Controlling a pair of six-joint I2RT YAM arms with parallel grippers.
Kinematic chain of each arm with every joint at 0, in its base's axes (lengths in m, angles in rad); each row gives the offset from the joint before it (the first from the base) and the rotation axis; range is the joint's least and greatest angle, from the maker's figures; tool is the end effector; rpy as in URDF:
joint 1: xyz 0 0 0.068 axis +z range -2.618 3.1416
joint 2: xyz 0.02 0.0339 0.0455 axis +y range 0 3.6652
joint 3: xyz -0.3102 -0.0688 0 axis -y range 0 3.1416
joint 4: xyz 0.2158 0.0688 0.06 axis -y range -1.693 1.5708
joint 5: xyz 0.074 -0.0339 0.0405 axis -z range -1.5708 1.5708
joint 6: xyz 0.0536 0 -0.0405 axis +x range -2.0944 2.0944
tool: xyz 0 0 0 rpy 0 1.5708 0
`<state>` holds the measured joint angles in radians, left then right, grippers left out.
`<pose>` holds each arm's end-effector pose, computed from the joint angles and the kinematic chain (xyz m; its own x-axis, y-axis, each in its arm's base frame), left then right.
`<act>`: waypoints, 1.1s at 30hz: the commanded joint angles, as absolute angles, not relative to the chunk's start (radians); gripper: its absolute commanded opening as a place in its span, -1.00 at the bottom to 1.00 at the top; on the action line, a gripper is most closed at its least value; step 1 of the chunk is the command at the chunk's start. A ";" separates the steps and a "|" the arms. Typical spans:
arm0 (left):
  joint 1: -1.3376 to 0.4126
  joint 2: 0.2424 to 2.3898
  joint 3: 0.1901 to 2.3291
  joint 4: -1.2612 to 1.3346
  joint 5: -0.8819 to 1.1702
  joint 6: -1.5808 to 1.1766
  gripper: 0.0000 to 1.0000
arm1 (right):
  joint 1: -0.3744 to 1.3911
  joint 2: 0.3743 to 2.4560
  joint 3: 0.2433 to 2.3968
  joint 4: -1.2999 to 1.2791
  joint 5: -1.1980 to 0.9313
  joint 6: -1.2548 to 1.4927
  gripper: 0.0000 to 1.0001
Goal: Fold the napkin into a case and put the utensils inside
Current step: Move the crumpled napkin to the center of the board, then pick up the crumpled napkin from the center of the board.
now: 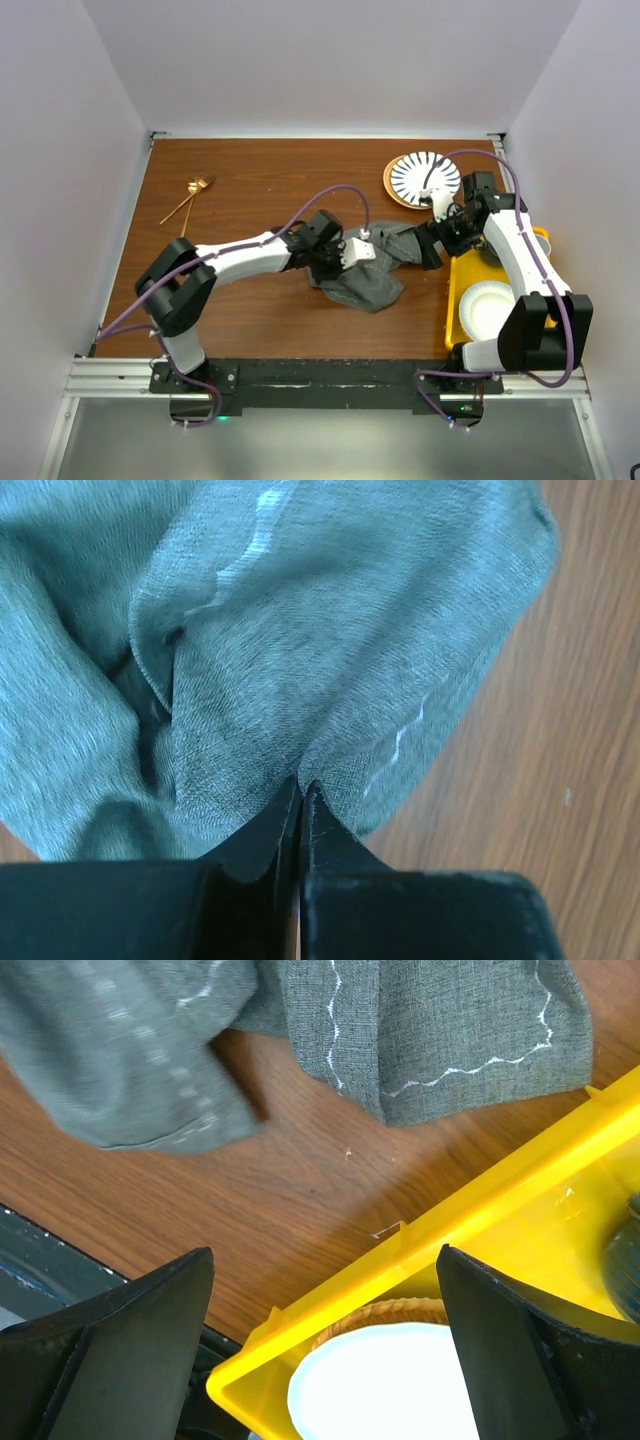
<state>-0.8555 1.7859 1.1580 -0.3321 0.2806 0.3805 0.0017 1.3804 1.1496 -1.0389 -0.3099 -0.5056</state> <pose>0.2302 -0.2876 0.2355 -0.1908 0.7637 -0.6168 0.9697 0.2441 0.0024 0.2222 0.0167 0.3077 -0.7909 -0.4626 -0.4005 -0.5431 0.8323 0.1112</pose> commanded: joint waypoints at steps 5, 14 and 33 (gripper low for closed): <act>-0.518 1.436 1.060 -0.708 0.473 0.921 -1.00 | 0.008 1.423 1.146 -0.993 -0.362 -0.496 0.96; -0.134 1.508 1.147 -0.871 0.633 1.146 0.96 | 0.123 1.509 1.173 -0.923 -0.359 -0.439 0.96; -0.150 0.913 0.677 -0.778 0.534 0.793 1.00 | 0.218 1.589 1.100 -0.743 -0.278 -0.296 0.71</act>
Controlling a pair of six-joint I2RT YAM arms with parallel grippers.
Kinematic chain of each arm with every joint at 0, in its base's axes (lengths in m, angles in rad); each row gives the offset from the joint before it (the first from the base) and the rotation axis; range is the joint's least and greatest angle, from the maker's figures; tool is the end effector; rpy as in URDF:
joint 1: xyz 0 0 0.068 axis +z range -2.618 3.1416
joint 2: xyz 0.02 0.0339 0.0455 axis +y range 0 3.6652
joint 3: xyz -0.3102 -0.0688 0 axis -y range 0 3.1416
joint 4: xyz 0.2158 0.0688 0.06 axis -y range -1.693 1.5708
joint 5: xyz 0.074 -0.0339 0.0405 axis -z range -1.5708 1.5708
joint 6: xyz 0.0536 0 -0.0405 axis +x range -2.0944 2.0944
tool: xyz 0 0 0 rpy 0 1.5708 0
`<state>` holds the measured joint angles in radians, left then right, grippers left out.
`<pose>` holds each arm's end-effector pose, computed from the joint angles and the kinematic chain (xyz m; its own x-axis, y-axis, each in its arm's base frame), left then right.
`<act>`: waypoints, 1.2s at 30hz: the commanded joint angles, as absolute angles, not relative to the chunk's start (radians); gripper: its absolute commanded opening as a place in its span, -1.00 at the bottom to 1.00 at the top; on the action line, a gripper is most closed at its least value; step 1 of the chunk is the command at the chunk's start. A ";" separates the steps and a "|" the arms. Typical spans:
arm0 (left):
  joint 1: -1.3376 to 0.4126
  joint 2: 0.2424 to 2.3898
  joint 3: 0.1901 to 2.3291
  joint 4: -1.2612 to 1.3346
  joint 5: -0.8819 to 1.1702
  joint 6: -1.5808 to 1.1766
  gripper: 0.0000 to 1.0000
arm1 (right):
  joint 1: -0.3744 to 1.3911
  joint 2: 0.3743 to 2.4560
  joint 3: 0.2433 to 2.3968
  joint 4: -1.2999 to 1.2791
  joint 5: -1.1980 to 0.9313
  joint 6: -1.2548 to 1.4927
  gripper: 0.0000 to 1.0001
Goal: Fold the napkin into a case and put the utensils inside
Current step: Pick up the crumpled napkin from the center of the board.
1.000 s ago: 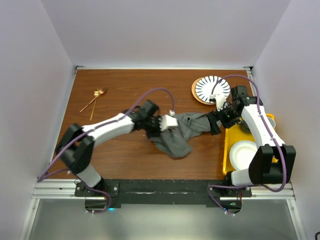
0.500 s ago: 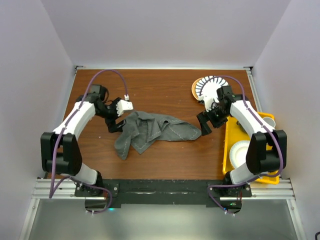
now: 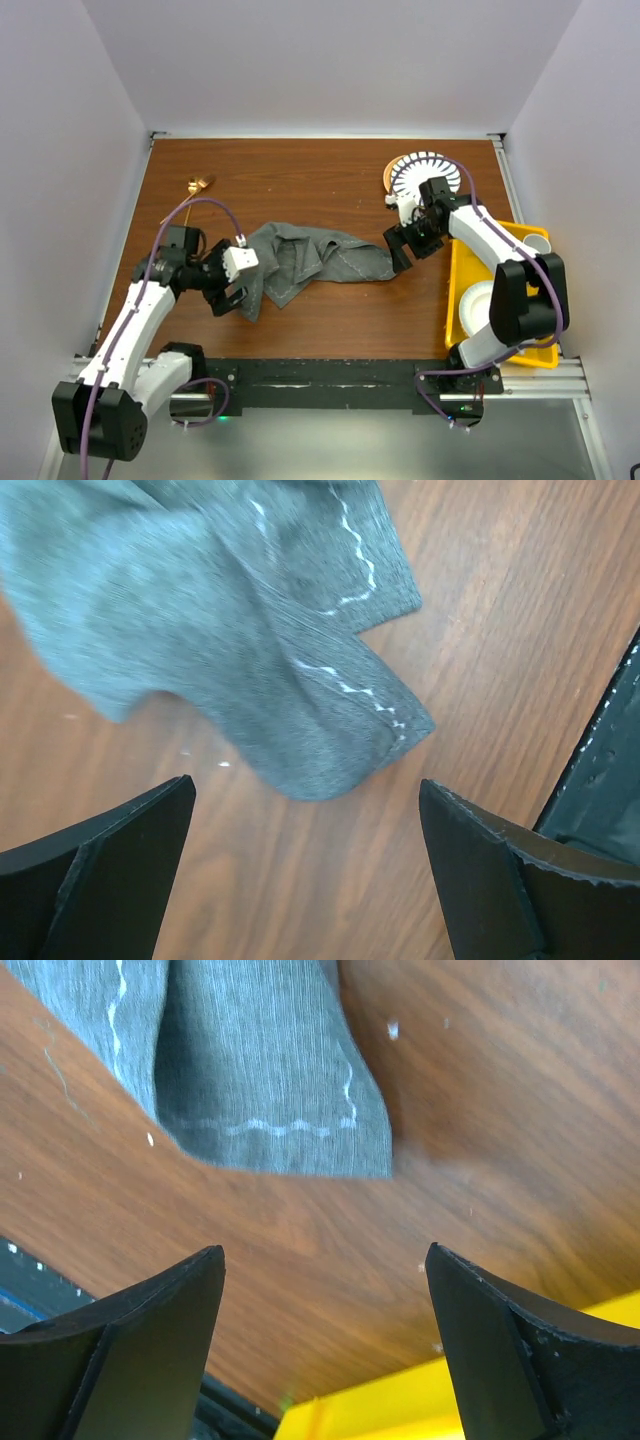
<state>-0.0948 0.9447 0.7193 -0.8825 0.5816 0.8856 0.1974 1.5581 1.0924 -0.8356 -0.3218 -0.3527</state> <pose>0.1117 -0.0402 0.2688 -0.3134 0.6797 -0.6632 0.8943 0.4461 0.0347 0.2605 0.0694 0.2600 -0.7942 -0.4930 -0.3552 -0.5786 0.7922 0.1941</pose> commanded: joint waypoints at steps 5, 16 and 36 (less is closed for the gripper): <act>-0.299 0.919 0.664 -0.641 0.422 0.666 1.00 | 0.252 1.640 1.114 -0.669 -0.238 -0.270 0.68; -0.505 1.100 0.689 -0.414 0.209 0.491 1.00 | 0.284 1.738 1.134 -0.620 -0.198 -0.253 0.05; -0.069 1.155 1.262 -0.810 0.495 0.697 -1.00 | 0.135 1.640 1.440 -0.805 -0.215 -0.222 -1.00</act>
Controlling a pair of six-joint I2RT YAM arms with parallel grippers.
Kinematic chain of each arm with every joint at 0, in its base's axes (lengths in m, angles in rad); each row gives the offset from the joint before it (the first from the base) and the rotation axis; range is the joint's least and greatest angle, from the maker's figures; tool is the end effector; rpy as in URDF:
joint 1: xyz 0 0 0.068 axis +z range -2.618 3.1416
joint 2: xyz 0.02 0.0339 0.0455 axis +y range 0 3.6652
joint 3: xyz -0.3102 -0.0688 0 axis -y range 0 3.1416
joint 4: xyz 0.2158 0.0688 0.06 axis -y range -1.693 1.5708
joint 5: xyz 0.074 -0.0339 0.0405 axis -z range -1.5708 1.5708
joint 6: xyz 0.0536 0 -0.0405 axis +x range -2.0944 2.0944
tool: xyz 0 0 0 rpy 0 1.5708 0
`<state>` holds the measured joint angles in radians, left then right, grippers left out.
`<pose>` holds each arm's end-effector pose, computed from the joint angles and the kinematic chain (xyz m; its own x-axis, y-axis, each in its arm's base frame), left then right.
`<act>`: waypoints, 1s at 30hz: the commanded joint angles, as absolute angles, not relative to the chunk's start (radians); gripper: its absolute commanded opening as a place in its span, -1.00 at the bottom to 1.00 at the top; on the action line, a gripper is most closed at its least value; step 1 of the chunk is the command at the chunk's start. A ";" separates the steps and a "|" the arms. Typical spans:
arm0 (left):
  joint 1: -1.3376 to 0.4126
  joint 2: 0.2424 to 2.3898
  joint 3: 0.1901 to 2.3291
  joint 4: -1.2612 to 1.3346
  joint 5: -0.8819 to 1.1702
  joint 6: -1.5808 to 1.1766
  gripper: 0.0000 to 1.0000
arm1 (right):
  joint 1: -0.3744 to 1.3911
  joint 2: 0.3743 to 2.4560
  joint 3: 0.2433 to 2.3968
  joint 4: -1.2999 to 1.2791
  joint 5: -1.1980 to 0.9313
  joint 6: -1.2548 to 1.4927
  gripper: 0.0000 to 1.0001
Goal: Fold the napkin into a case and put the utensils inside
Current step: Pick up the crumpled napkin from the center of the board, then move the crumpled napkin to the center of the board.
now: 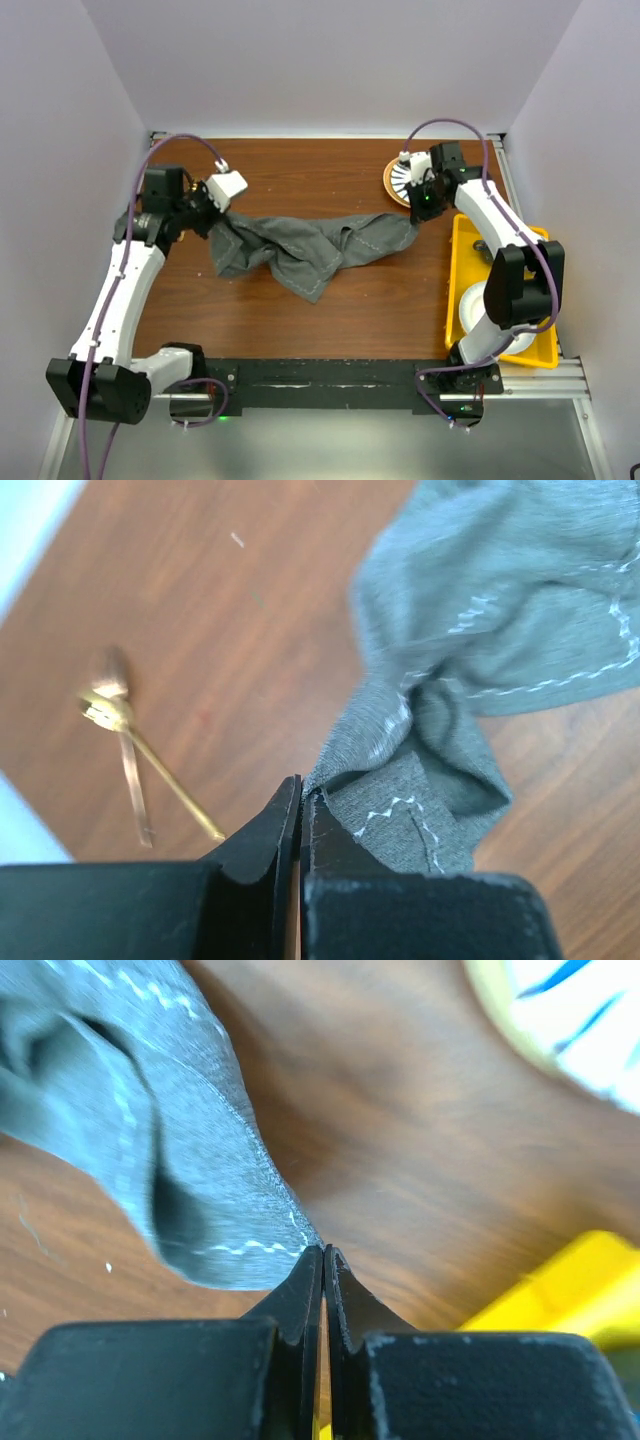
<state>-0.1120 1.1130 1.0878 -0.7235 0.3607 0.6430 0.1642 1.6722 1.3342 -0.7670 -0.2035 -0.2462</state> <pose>0.1878 -0.0402 0.3618 -0.3246 0.6011 -0.7303 0.6949 0.6754 0.2470 0.3255 0.0649 0.2941 -0.7940 -0.3735 -0.4796 -0.4569 0.8871 0.0657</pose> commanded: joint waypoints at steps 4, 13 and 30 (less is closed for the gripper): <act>0.000 1.219 1.460 -0.795 0.552 0.638 -1.00 | 0.132 1.657 1.526 -0.822 -0.189 -0.222 -1.00; 0.014 1.324 1.599 -1.091 0.868 0.749 -1.00 | 0.155 1.721 1.652 -0.951 -0.267 -0.314 0.60; 0.083 1.388 1.525 -0.805 0.712 0.268 -1.00 | 0.429 1.653 1.351 -0.650 -0.362 -0.382 0.64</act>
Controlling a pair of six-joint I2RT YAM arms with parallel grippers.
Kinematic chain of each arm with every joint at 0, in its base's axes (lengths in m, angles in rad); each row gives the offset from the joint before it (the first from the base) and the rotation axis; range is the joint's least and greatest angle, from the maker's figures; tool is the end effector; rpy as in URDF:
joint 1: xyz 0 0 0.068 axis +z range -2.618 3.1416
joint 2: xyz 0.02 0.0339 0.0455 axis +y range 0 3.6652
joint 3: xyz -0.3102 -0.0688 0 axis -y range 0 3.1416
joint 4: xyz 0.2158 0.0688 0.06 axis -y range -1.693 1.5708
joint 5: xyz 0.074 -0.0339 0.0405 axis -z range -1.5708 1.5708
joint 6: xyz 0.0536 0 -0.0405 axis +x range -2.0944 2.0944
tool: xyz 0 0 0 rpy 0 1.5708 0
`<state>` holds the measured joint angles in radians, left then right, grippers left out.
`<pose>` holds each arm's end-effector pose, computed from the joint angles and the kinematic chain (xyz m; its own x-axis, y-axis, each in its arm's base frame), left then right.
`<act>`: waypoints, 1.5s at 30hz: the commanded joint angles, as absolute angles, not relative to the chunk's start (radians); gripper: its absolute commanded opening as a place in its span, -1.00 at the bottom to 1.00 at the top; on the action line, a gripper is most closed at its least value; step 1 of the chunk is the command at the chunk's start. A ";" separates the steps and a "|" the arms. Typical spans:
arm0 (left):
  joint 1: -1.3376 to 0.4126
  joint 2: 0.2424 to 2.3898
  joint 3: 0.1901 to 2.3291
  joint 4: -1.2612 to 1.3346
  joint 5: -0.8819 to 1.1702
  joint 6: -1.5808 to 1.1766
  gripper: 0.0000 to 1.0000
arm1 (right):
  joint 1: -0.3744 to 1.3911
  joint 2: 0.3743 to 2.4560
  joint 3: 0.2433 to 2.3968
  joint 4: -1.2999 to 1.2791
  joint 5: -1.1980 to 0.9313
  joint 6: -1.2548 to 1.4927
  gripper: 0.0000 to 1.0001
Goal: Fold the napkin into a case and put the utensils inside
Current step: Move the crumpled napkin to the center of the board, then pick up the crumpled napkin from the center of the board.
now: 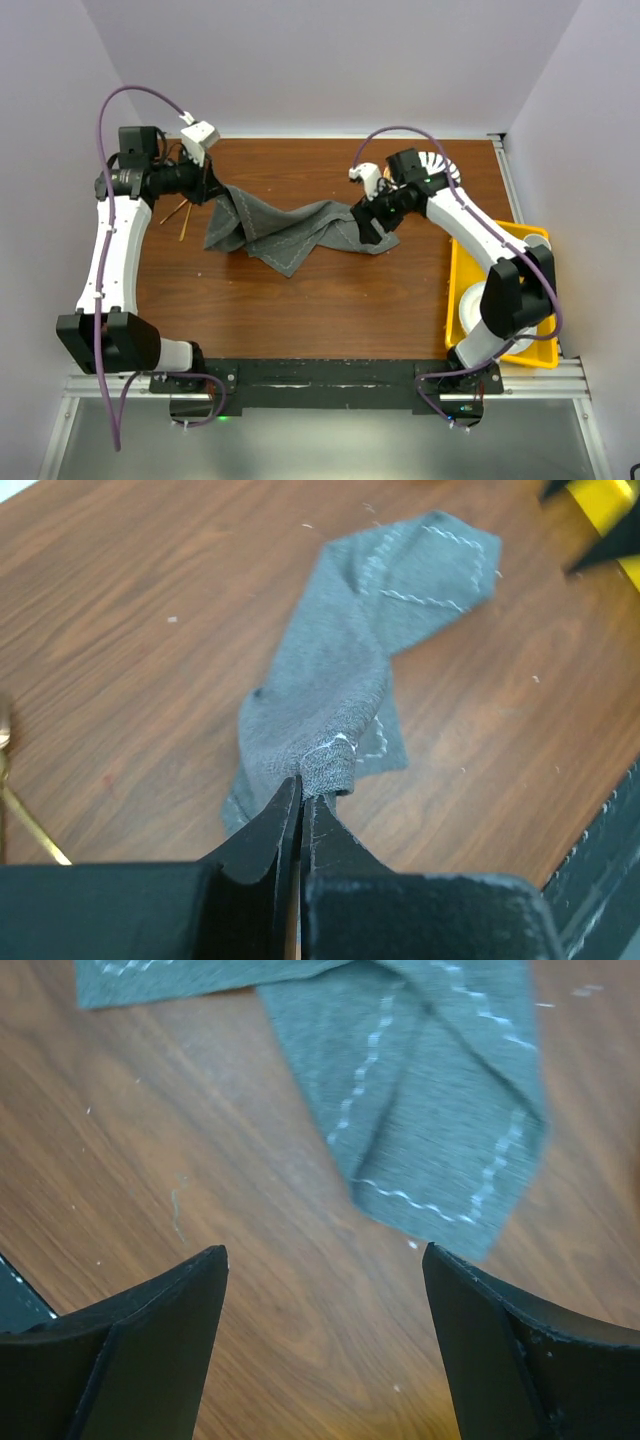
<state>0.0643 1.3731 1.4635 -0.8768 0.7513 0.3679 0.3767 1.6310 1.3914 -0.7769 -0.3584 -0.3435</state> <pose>0.2504 -0.0205 0.4168 -0.5029 0.2310 -0.8329 0.6592 0.7258 -0.1968 0.2980 0.1381 0.3246 -0.5706 -0.5649 -0.5960 -0.7523 0.6506 0.1036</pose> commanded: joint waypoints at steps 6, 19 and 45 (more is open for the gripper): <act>0.112 1.439 1.534 -0.798 0.646 0.184 -1.00 | 0.495 1.827 1.394 -0.557 -0.267 -0.380 0.76; 0.115 1.488 1.505 -0.776 0.669 0.146 -1.00 | 0.509 1.884 1.335 -0.633 -0.192 -0.540 -0.99; 0.107 1.726 1.399 -0.660 0.603 0.046 -1.00 | 0.945 1.657 1.416 -0.502 -0.402 -0.442 -0.11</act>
<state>0.1081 1.6981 1.3609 -0.7261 0.6125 0.0860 0.8013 1.6016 1.3857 -0.7513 -0.4622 -0.5884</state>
